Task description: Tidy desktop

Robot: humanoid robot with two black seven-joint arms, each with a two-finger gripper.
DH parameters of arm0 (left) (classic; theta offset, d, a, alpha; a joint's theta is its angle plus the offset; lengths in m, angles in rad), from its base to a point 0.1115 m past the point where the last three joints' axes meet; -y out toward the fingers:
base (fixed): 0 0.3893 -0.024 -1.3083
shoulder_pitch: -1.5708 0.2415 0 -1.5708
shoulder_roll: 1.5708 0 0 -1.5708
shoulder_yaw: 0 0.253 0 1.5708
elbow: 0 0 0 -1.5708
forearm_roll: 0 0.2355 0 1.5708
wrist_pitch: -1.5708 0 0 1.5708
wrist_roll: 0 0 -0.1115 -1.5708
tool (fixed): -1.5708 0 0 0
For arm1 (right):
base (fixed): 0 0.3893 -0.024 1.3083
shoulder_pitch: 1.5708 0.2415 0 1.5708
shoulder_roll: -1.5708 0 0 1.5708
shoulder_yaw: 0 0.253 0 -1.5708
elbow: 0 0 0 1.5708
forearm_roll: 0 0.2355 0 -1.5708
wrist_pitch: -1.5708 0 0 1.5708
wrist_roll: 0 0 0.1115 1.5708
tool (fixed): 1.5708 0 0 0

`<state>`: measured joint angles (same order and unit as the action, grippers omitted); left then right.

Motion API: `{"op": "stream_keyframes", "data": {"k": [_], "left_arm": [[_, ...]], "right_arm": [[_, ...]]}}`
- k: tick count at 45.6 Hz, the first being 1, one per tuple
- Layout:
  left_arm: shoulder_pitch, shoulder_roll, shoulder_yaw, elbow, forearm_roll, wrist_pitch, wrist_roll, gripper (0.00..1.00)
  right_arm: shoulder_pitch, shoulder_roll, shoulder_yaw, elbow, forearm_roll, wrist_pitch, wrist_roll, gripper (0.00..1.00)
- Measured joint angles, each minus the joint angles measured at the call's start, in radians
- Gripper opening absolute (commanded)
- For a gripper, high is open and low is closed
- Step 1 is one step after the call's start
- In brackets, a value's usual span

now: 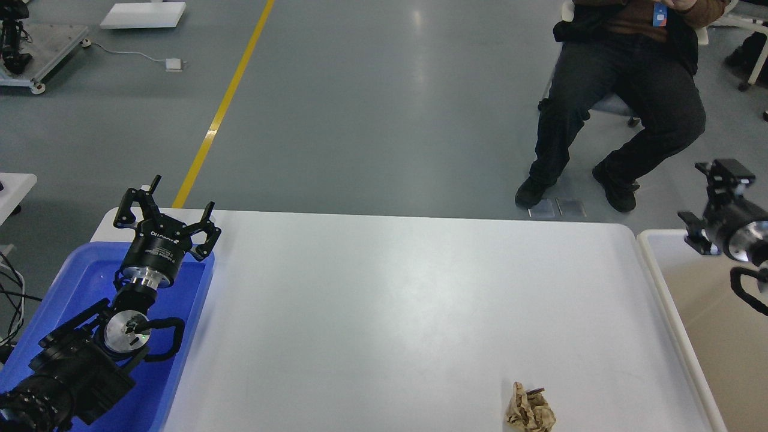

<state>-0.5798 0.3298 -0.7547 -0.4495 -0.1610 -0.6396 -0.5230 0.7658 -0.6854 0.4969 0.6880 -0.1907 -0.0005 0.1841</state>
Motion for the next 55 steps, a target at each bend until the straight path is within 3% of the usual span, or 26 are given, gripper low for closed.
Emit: {"op": "stream_keyframes", "data": {"k": [8, 20, 37, 55], "left_arm": [[0.000, 0.000, 0.000, 0.000, 0.000, 0.000, 0.001, 1.00], [0.000, 0.000, 0.000, 0.000, 0.000, 0.000, 0.001, 1.00], [0.000, 0.000, 0.000, 0.000, 0.000, -0.002, 0.000, 1.00], [0.000, 0.000, 0.000, 0.000, 0.000, -0.002, 0.001, 1.00]], "right_arm": [[0.002, -0.009, 0.074, 0.133, 0.120, 0.086, 0.001, 0.99], [-0.019, 0.025, 0.114, 0.191, 0.277, 0.200, 0.002, 0.99], [-0.092, 0.112, 0.130, 0.175, 0.373, 0.269, 0.003, 0.99], [-0.135, 0.278, 0.178, 0.049, 0.401, 0.347, 0.042, 1.00]]}}
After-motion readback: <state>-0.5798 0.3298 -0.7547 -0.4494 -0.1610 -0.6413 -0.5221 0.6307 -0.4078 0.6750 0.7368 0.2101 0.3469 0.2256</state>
